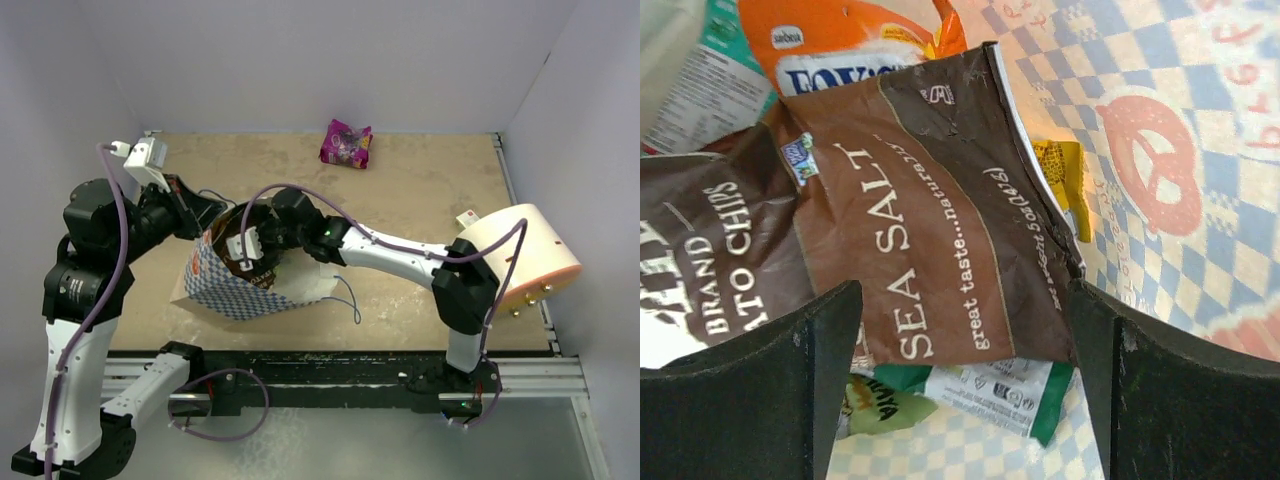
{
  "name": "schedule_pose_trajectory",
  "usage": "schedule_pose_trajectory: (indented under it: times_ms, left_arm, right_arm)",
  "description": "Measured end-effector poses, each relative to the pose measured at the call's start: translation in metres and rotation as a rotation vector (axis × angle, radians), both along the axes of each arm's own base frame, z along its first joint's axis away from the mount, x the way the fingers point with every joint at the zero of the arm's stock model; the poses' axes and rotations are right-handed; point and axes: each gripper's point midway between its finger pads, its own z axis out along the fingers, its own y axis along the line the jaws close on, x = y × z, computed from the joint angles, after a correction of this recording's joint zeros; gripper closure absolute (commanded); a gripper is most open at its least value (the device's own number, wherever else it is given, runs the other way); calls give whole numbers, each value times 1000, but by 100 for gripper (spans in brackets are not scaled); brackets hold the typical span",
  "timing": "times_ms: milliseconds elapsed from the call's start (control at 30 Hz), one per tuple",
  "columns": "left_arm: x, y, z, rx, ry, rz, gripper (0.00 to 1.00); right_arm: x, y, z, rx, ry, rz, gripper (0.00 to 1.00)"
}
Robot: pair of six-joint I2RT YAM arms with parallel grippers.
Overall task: Take the snacks out of the paper bag
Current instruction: Take out the snack from the paper bag.
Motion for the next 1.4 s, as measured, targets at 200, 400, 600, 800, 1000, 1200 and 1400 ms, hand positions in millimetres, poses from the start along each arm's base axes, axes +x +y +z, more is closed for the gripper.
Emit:
schedule_pose_trajectory:
  times_ms: [200, 400, 600, 800, 1000, 1200, 1400]
  left_arm:
    - [-2, 0, -2, -2, 16, 2, 100]
    - [0, 1, -4, 4, 31, 11, 100]
    - [2, 2, -4, 11, 47, 16, 100]
    - [0, 4, -7, 21, 57, 23, 100]
    - [-2, 7, -6, 27, 54, 38, 100]
    - [-7, 17, -6, 41, 50, 85, 100]
    - [-8, 31, -11, 59, 64, 170, 100]
  right_arm:
    - [13, 17, -13, -13, -76, 35, 12]
    - [28, 35, -7, 20, -124, 41, 12]
    - [28, 38, 0, 42, -132, 51, 10]
    - [34, 47, 4, 71, -136, 55, 17]
    - [47, 49, -24, 48, -105, 47, 47]
    - [54, 46, -28, 56, -110, 11, 81]
    - [59, 44, -22, 86, -81, -48, 100]
